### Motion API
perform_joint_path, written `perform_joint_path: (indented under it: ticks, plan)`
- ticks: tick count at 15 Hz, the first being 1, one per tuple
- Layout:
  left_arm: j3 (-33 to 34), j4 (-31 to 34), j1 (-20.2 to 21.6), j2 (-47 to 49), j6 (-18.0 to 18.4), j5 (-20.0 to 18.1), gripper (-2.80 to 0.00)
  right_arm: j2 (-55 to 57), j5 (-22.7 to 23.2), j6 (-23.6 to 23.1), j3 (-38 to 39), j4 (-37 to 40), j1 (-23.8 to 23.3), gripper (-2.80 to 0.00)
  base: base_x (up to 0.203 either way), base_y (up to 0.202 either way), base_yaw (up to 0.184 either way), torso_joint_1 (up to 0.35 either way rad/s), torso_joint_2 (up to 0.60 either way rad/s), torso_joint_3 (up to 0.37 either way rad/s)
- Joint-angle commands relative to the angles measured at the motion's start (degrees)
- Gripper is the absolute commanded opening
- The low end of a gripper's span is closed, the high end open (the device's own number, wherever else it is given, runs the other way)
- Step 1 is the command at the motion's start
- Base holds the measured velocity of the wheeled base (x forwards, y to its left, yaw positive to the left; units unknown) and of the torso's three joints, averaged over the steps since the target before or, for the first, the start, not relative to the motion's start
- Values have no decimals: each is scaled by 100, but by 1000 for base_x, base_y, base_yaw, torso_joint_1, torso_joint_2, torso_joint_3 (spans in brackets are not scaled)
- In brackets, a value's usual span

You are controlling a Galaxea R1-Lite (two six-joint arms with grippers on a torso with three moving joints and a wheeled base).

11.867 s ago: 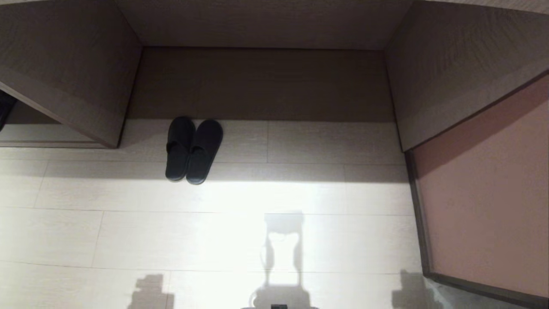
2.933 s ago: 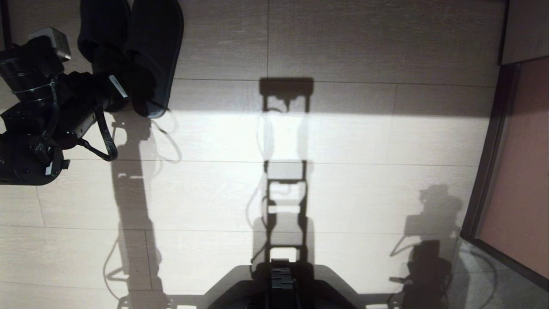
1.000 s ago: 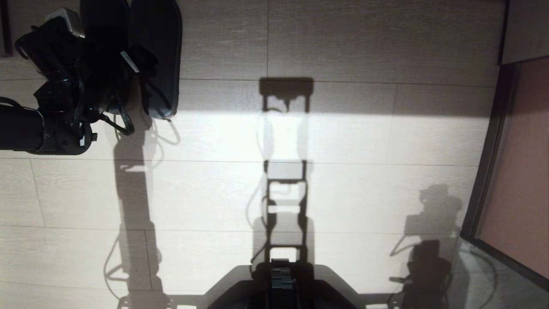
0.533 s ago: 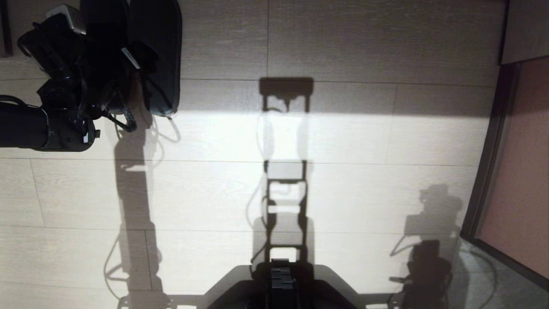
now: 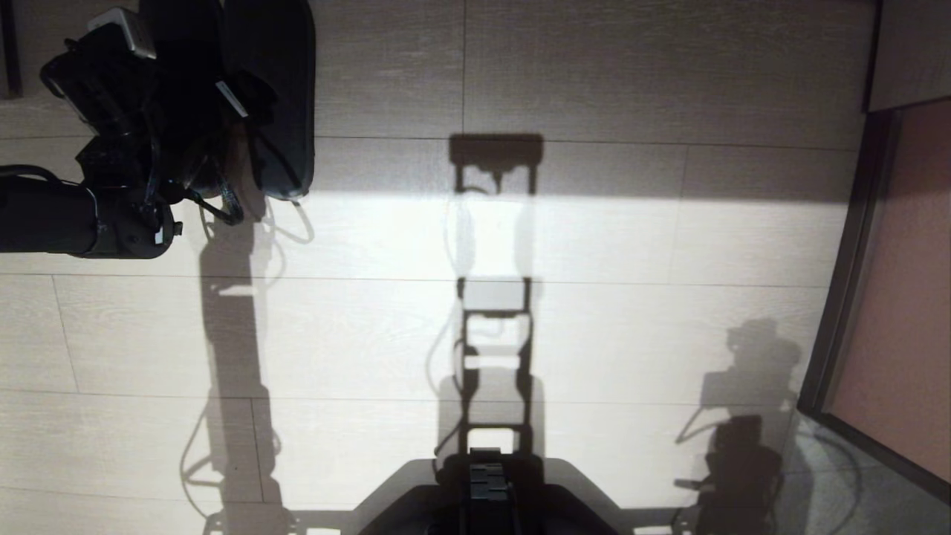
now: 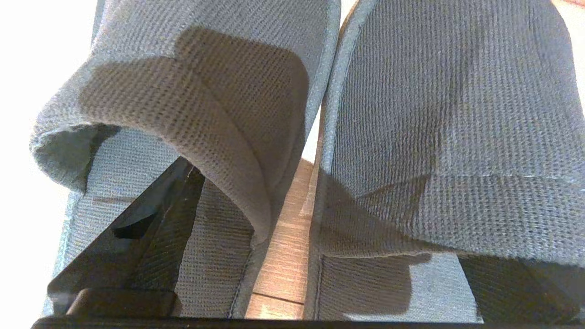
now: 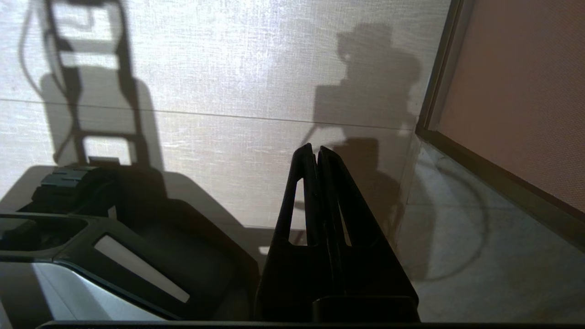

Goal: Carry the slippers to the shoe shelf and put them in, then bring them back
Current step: Pick up the slippers on the floor

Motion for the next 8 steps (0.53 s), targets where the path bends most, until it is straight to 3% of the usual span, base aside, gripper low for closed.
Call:
perform_joint_path:
  ticks: [1,8]
  plan:
    - [-20,-40,0,20,44,9,-280,-9,2,1,2,0,-6,-280,0,0,0,0,0,0]
    - [52,-293,9,-97,99,16,-280,-9,2,1,2,0,-5,-280,0,0,0,0,0,0]
